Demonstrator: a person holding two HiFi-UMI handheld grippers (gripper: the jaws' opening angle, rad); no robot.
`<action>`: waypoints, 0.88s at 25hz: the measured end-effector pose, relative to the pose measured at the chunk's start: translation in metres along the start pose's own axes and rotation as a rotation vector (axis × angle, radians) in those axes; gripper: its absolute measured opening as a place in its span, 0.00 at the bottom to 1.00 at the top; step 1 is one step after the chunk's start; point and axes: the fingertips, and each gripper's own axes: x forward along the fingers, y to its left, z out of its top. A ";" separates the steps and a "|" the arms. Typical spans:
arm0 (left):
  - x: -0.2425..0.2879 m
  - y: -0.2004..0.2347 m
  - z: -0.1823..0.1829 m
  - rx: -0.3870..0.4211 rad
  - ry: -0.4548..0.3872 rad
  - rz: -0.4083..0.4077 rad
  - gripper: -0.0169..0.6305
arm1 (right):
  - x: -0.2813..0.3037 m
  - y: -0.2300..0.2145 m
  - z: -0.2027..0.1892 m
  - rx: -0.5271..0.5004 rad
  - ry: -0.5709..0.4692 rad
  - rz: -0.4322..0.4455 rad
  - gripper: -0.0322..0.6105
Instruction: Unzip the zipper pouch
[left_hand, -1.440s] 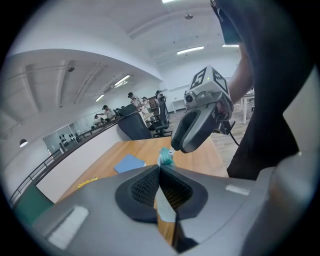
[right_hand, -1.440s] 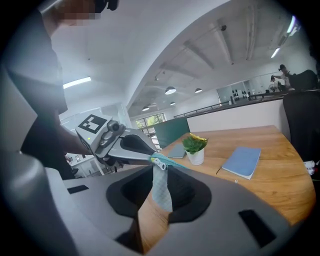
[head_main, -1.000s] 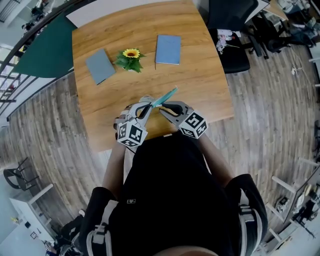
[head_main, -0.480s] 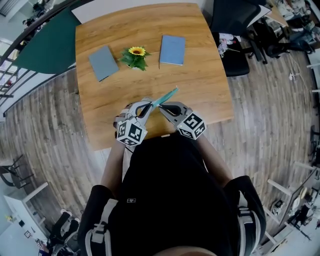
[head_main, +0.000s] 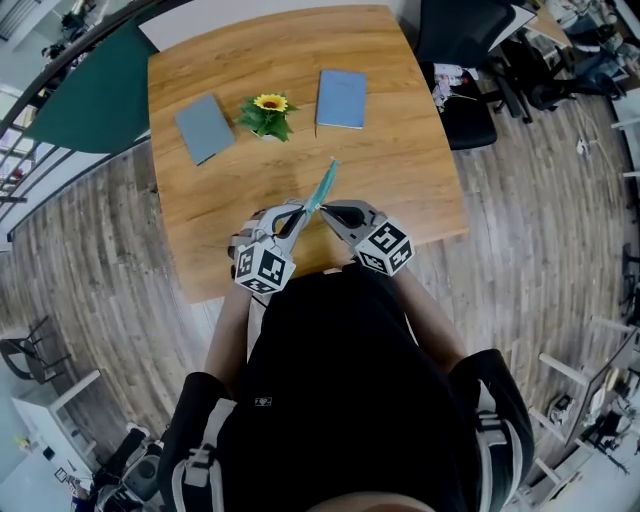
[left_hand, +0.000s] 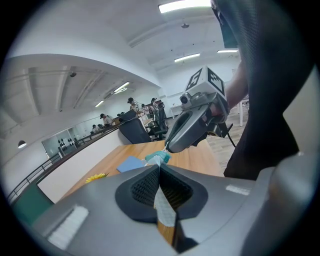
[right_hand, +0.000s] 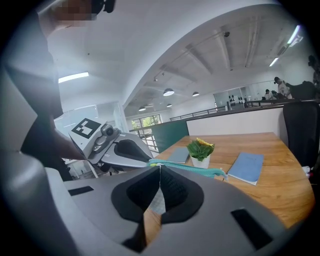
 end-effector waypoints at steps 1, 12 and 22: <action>0.001 -0.002 0.000 0.003 0.001 -0.007 0.03 | -0.001 -0.002 -0.001 0.003 0.002 -0.005 0.06; 0.002 -0.016 0.006 0.036 -0.009 -0.071 0.03 | -0.005 -0.008 -0.003 0.011 0.004 -0.055 0.06; 0.000 -0.025 0.012 0.061 -0.026 -0.119 0.03 | -0.006 -0.009 -0.003 0.005 0.010 -0.078 0.06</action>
